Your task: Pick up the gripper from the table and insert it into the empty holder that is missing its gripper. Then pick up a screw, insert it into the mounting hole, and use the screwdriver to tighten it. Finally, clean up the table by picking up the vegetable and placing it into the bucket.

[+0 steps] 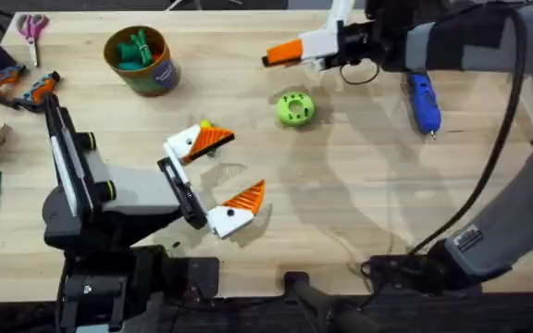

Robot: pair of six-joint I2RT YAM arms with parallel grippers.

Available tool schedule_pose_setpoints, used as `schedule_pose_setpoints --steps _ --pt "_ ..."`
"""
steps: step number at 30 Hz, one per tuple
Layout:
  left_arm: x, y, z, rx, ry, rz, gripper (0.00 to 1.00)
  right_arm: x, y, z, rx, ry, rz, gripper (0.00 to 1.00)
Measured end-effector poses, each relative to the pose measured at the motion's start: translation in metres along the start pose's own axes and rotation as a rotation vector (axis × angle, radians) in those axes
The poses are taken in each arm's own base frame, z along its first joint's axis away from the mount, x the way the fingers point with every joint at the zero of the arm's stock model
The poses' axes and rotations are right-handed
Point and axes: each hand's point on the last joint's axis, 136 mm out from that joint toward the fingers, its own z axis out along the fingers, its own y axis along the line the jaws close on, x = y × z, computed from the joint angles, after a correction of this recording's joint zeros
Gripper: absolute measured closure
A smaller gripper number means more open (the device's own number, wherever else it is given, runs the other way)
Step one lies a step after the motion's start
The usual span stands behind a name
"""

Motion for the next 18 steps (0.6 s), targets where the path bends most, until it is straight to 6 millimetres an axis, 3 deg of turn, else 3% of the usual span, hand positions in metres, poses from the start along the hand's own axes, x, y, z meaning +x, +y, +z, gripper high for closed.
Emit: schedule_pose_setpoints --steps 5,6,8,12,18 --pt "0.0 0.0 0.0 0.0 0.0 0.0 0.015 -0.013 -0.02 -0.029 0.106 -0.072 0.007 0.012" --pt "0.0 0.0 0.0 0.0 0.0 0.0 0.015 -0.021 -0.038 -0.048 0.207 -0.127 0.011 0.011" --pt "0.0 0.0 0.0 0.0 0.0 0.0 0.016 -0.024 -0.048 -0.059 0.269 -0.155 0.022 0.01" --pt "0.0 0.0 0.0 0.0 0.0 0.0 0.016 -0.015 -0.08 -0.082 0.498 -0.129 0.181 0.011" --pt "0.0 0.0 0.0 0.0 0.0 0.0 0.015 -0.004 -0.076 -0.093 0.714 0.051 0.255 0.011"
